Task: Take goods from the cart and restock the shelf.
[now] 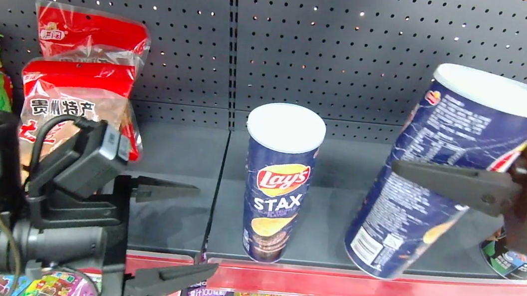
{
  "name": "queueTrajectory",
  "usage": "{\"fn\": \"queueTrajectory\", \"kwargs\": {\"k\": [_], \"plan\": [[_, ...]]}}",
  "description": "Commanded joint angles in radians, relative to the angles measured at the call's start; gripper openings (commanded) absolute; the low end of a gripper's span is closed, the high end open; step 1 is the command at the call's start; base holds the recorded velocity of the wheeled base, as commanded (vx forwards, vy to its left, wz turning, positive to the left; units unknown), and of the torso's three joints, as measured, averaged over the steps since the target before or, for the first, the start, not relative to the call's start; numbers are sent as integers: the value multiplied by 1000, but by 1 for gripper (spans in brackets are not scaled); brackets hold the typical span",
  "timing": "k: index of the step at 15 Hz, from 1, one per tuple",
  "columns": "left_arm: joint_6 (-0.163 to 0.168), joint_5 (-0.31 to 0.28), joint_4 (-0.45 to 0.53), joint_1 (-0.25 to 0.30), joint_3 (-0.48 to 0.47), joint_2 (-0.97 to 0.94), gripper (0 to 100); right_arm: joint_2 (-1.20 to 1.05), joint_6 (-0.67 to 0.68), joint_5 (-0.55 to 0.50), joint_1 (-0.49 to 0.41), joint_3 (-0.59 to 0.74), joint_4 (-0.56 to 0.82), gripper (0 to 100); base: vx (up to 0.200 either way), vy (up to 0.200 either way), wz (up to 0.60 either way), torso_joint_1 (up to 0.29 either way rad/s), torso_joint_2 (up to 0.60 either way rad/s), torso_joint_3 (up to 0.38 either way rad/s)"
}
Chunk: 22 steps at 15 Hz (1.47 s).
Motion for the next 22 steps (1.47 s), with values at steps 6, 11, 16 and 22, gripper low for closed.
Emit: {"fn": "queueTrajectory", "kwargs": {"k": [6, 11, 16, 22], "plan": [[-122, 78, 22, 43, 138, -245, 100, 335, -3, 12, -37, -184, -168, 0, 0, 0, 0, 0, 0, 0], [-122, 95, 22, 43, 136, -247, 100, 458, -49, 14, -35, -299, -170, 0, 0, 0, 0, 0, 0, 0], [-123, 105, 22, 43, 118, -244, 100, 564, -59, 6, -32, -420, -170, 0, 0, 0, 0, 0, 0, 0], [-122, 106, 22, 43, 115, -244, 100, 627, -58, 11, -31, -484, -171, 0, 0, 0, 0, 0, 0, 0]]}}
